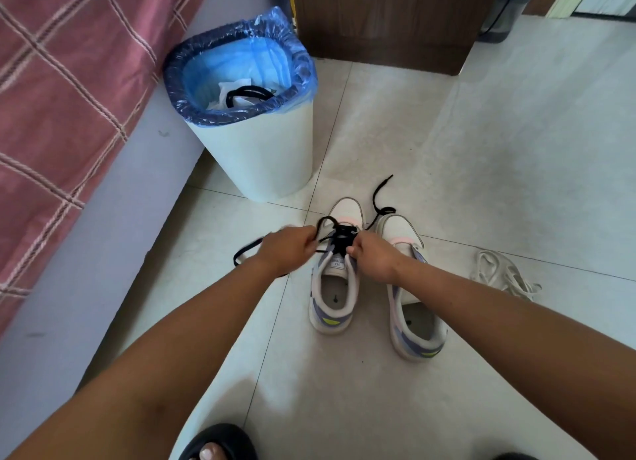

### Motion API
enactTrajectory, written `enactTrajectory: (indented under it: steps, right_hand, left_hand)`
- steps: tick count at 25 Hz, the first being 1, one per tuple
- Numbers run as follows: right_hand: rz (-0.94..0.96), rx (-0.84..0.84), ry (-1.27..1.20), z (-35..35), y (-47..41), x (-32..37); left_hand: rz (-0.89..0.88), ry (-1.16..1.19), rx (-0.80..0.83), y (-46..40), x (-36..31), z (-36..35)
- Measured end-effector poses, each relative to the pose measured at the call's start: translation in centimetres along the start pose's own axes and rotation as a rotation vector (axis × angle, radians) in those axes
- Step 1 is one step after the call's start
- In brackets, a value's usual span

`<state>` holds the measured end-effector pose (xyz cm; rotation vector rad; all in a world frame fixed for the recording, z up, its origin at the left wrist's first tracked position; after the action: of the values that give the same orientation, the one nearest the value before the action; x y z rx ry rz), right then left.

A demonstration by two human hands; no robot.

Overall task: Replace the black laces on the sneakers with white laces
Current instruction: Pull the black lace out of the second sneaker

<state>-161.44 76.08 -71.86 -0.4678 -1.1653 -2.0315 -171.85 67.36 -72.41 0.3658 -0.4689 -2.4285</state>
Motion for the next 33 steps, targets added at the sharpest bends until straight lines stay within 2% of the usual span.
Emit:
enactTrajectory:
  steps: [3, 5, 6, 9, 11, 13, 14, 16, 17, 19, 23, 26, 28, 29, 31, 33]
  right_hand:
    - [0.013, -0.031, -0.006, 0.0, -0.2, -0.1]
    - [0.001, -0.056, -0.062, 0.0, -0.4, -0.5]
    - [-0.005, -0.059, -0.079, -0.1, -0.5, -0.6]
    - [-0.009, -0.056, -0.092, -0.2, -0.4, -0.7]
    - [-0.01, -0.058, -0.102, -0.2, -0.3, -0.6]
    - [-0.011, -0.051, -0.11, -0.2, -0.2, -0.5]
    - [-0.007, -0.049, -0.103, -0.2, -0.2, -0.5]
    - [-0.002, -0.034, -0.062, -0.1, -0.2, -0.3]
    - [0.0, -0.023, -0.039, -0.1, -0.2, -0.2]
    - [0.006, -0.007, -0.009, -0.1, -0.1, 0.0]
    - [0.003, -0.018, -0.041, -0.1, 0.1, -0.2]
    - [-0.007, -0.036, -0.078, -0.1, 0.0, -0.3]
    - [-0.015, -0.044, -0.094, -0.1, 0.0, -0.5]
    - [-0.018, -0.043, -0.1, -0.1, 0.0, -0.6]
    - [-0.019, -0.042, -0.117, -0.2, -0.1, -0.7]
    - [-0.025, -0.04, -0.135, -0.3, -0.1, -0.8]
  left_hand:
    - [0.141, -0.364, 0.018, 0.2, 4.6, -0.3]
    - [0.206, -0.339, 0.07, 0.4, 4.7, -0.8]
    - [0.246, -0.188, 0.131, 0.6, 4.1, -1.2]
    - [0.401, 0.535, 0.415, 1.9, 0.8, -3.8]
    - [0.412, 0.749, 0.442, 2.1, -0.7, -4.2]
    - [0.344, 0.8, 0.368, 1.3, -1.1, -3.6]
    - [0.265, 0.742, 0.302, 0.6, -1.1, -2.9]
    - [0.109, 0.427, 0.154, -0.2, -0.9, -1.4]
    - [0.079, 0.252, 0.075, -0.3, -0.5, -0.8]
    - [0.133, -0.006, -0.021, -0.1, 1.8, 0.0]
    - [0.334, -0.443, 0.121, 1.9, 9.0, -0.6]
    - [0.408, -0.545, 0.166, 2.8, 11.3, 0.1]
    - [0.447, -0.375, 0.19, 2.6, 10.3, 0.0]
    - [0.459, -0.155, 0.203, 2.4, 9.1, -0.5]
    - [0.481, 0.445, 0.321, 2.6, 5.0, -2.6]
    - [0.46, 0.77, 0.43, 3.0, 0.9, -4.0]
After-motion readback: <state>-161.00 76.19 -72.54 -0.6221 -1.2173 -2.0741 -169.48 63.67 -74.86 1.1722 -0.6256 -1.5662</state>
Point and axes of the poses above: each hand's wrist, its own y-axis away from the middle knuckle, its own z-axis out of the back of the hand, x = y × z, the point moved 9 cm from there along -y, towards the middle knuckle, and after that the axes turned 10 degrees about -y, right-handed, at the moved point
